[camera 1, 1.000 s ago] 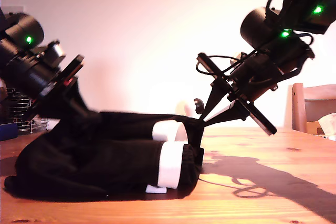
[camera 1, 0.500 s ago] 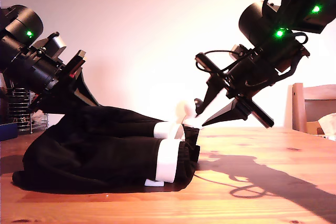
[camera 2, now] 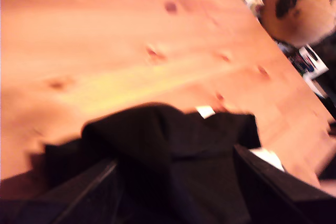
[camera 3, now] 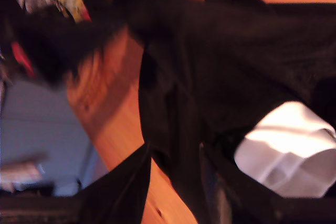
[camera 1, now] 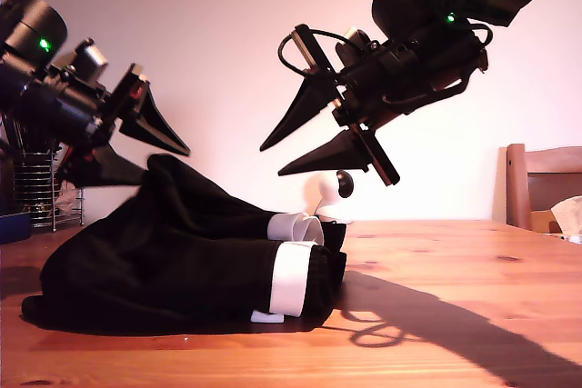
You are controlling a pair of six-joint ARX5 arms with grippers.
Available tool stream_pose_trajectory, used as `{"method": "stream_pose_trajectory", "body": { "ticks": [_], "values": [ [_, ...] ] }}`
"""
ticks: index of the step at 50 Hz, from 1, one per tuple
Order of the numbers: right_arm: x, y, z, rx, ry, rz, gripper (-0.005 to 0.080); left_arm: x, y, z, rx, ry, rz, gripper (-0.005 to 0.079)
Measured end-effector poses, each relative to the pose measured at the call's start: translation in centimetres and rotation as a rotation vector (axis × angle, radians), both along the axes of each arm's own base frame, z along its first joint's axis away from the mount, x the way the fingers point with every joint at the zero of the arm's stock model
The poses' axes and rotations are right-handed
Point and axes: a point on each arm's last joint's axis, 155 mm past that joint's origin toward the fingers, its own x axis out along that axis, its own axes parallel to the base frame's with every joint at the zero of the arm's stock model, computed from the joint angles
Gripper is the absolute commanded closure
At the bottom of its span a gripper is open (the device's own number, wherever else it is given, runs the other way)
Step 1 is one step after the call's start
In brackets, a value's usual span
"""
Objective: Fold the shorts in front of you. After folding it, place it to the left side.
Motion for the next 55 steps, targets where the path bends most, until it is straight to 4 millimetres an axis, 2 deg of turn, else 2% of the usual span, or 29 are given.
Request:
{"method": "stream_pose_trajectory", "body": {
  "ticks": [7,13,18,22,24,28,29,30,34,36,47,55],
  "values": [
    [-0.2,0.1,-0.1,-0.02,-0.08,0.053,0.0487,0.9,0.6,1.1,-0.006,-0.026,0.021,0.0161],
    [-0.8,0.8,-0.1,-0.047,-0.207,0.147,0.0495,1.6,1.5,1.2,0.011,-0.034,0.058,0.0166],
    [-2.3,2.0,-0.3,-0.08,-0.354,0.281,0.0536,2.1,2.5,0.7,0.037,-0.025,0.103,0.0238],
    [-3.7,3.1,-0.5,-0.091,-0.404,0.351,0.0601,1.5,2.6,0.3,0.027,0.012,0.093,0.0389],
    [-4.1,3.6,-0.7,-0.1,-0.411,0.364,0.0643,1.0,2.7,-0.4,0.028,0.055,0.09,0.0518],
    [-4.3,4.0,-1.2,-0.148,-0.475,0.393,0.0744,-1.4,1.8,-1.6,-0.017,0.189,0.042,0.0756],
    [-4.3,4.0,-1.3,-0.158,-0.485,0.396,0.0771,-2.0,1.7,-2.0,-0.019,0.225,0.036,0.0777],
    [-4.4,4.1,-1.4,-0.165,-0.488,0.396,0.0762,-2.5,1.6,-2.4,-0.018,0.257,0.031,0.0757],
    [-4.0,3.9,-1.6,-0.19,-0.52,0.401,0.0763,-4.7,0.7,-3.8,0.002,0.352,-0.004,0.0764],
    [-3.8,3.8,-1.7,-0.203,-0.539,0.404,0.0762,-5.3,0.0,-4.1,0.023,0.347,-0.041,0.0764],
    [-2.7,3.1,-2.1,-0.255,-0.571,0.378,0.0763,-7.6,-4.6,-4.4,0.053,0.34,-0.168,0.0764],
    [-2.3,2.9,-2.3,-0.28,-0.578,0.362,0.0763,-9.3,-7.0,-7.2,0.09,0.405,-0.231,0.0764]
  ]
}}
